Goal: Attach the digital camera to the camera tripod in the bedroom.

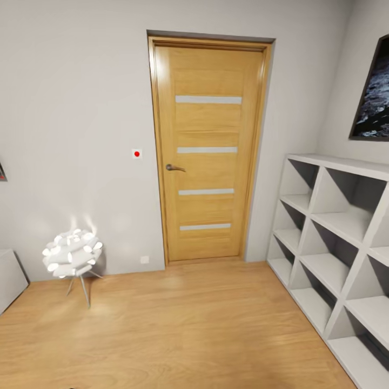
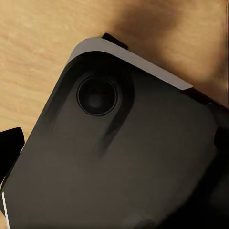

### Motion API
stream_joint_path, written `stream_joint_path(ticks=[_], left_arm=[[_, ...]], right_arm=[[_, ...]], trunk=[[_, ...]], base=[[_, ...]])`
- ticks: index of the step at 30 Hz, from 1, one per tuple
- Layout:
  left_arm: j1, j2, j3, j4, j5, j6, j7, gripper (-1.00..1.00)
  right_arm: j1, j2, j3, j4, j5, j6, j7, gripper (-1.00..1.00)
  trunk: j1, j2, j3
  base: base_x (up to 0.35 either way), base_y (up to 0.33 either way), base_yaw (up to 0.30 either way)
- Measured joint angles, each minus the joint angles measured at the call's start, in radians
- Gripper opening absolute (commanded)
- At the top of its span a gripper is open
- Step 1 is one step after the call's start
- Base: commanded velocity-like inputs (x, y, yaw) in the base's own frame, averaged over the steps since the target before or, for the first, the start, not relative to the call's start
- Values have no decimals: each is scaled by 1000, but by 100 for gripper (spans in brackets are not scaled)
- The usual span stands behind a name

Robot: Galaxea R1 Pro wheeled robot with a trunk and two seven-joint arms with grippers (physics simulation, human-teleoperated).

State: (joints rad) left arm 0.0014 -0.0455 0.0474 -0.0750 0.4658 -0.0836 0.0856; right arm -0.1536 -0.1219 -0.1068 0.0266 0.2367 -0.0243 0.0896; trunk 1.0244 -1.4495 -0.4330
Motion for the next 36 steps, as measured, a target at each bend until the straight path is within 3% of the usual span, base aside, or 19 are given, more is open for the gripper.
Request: stream_joint_path(ticks=[10,36], left_arm=[[0,0,0,0,0,-1,0,100],[0,0,2,1,2,-10,1,100]], right_arm=[[0,0,2,-1,0,-5,0,100],[0,-2,3,-2,0,-6,0,100]], trunk=[[0,0,0],[0,0,0]], base=[[321,-135,100],[302,-189,263]])
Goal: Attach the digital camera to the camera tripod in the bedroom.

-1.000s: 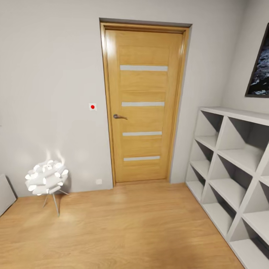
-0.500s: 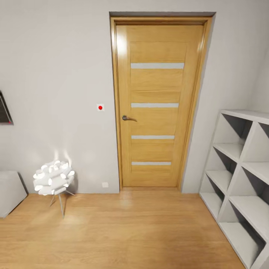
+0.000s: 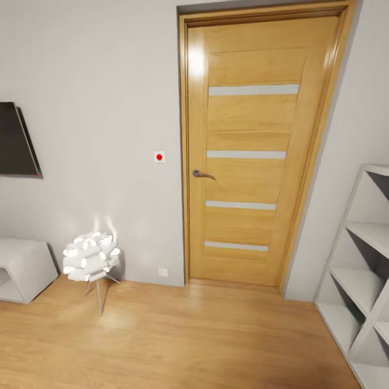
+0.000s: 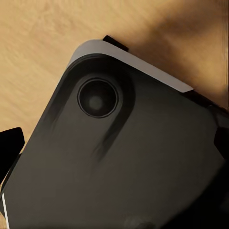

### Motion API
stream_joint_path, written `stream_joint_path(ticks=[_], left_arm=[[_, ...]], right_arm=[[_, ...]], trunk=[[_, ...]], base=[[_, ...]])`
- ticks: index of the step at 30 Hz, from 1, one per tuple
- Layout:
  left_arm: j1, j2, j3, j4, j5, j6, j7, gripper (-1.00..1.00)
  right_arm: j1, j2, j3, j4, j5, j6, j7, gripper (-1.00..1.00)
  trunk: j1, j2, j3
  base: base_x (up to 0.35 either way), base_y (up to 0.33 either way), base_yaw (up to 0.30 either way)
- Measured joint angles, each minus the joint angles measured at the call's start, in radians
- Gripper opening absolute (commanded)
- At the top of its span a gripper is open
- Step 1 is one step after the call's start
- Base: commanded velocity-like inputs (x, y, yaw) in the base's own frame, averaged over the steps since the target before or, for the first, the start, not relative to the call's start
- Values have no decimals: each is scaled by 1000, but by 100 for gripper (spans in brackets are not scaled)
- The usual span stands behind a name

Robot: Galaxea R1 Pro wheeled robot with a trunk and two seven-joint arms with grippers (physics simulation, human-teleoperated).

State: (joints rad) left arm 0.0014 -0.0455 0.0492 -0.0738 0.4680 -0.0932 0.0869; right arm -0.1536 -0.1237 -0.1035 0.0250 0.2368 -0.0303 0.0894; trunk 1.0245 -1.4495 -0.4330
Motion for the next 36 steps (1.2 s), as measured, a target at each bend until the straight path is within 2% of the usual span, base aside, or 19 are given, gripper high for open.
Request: stream_joint_path(ticks=[21,36], left_arm=[[0,4,6,0,4,-2,0,100],[0,4,7,-1,23,-5,1,100]], right_arm=[[0,0,0,0,3,-3,0,100],[0,-1,0,0,5,-3,0,100]], trunk=[[0,0,0],[1,0,0]], base=[[290,-166,284],[43,-11,299]])
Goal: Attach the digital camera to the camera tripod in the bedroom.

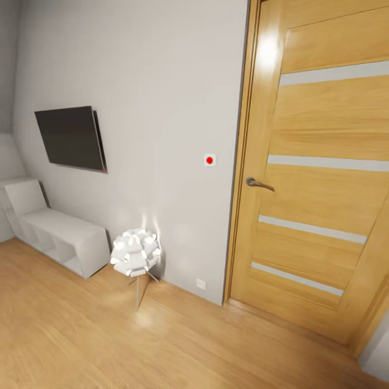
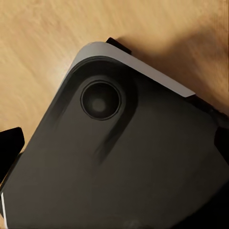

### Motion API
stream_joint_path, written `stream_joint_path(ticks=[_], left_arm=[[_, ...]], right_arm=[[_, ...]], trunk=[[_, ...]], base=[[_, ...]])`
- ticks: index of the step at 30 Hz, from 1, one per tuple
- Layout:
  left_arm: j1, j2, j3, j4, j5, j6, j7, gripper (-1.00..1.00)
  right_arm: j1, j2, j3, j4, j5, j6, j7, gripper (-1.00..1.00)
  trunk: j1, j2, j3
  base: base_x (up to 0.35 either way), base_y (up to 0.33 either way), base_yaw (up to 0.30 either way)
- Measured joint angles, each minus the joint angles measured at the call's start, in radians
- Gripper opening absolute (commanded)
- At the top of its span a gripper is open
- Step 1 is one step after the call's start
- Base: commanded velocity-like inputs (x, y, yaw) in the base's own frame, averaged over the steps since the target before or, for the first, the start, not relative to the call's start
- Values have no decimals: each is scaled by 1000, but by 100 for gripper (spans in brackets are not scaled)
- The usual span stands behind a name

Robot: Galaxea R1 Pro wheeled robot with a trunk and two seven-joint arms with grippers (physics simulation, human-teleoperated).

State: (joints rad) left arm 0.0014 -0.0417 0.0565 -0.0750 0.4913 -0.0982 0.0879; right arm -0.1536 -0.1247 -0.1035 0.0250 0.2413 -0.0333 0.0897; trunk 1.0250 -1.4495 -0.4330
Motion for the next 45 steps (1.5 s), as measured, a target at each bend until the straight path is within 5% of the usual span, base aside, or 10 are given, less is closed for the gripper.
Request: stream_joint_path(ticks=[4,10,14,31,45], left_arm=[[0,0,1,0,18,0,1,100],[0,1,-1,2,127,2,1,100],[0,1,-2,3,148,2,1,100],[0,1,-1,4,155,1,1,100],[0,1,-12,4,148,4,0,100]], right_arm=[[0,0,0,0,0,0,-1,100],[0,-1,0,-2,0,-1,-2,100],[0,-1,0,-3,0,-2,-2,100],[0,-1,0,-3,0,-2,-2,100],[0,-1,0,-3,0,-2,-2,100]], trunk=[[0,0,0],[0,0,0],[0,0,0],[0,0,-5],[-1,0,-10]], base=[[2,-1,300],[0,0,300],[0,0,300],[16,0,300],[273,0,300]])
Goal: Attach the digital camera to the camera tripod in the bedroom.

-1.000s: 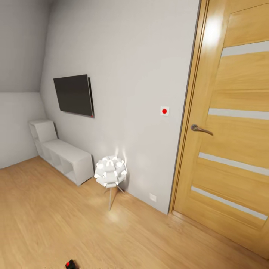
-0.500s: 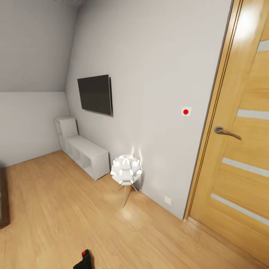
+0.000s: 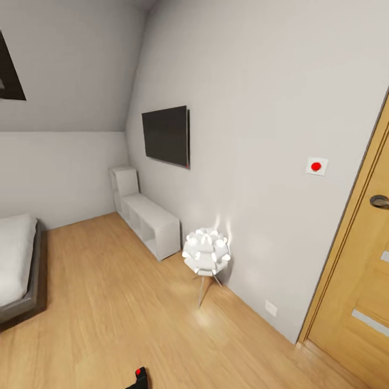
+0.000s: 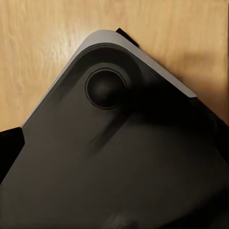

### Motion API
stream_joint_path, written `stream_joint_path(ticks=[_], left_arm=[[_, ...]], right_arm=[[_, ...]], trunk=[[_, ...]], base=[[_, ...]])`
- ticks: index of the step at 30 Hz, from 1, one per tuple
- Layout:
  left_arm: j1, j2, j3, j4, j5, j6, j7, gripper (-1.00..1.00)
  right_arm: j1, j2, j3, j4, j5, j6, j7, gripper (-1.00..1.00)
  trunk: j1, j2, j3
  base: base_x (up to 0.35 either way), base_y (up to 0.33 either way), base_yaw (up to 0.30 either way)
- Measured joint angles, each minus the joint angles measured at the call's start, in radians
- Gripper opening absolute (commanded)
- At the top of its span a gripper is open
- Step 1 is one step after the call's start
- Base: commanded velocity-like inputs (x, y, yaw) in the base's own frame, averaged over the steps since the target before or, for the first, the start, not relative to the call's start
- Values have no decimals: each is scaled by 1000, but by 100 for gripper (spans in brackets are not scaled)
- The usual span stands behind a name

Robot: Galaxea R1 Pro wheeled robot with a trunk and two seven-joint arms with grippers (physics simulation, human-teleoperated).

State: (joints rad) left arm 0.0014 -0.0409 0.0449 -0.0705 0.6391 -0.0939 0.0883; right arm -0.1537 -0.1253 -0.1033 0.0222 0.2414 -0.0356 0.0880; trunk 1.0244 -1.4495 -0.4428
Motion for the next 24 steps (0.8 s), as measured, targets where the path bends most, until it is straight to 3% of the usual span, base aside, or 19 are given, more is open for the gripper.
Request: stream_joint_path(ticks=[11,24], left_arm=[[0,0,-2,0,-3,0,0,100],[0,-4,-4,-1,-8,-4,-1,100]], right_arm=[[0,0,0,0,0,0,0,100],[0,1,0,0,0,0,0,100]], trunk=[[0,0,-4],[1,0,-9]], base=[[302,0,300],[34,0,300]])
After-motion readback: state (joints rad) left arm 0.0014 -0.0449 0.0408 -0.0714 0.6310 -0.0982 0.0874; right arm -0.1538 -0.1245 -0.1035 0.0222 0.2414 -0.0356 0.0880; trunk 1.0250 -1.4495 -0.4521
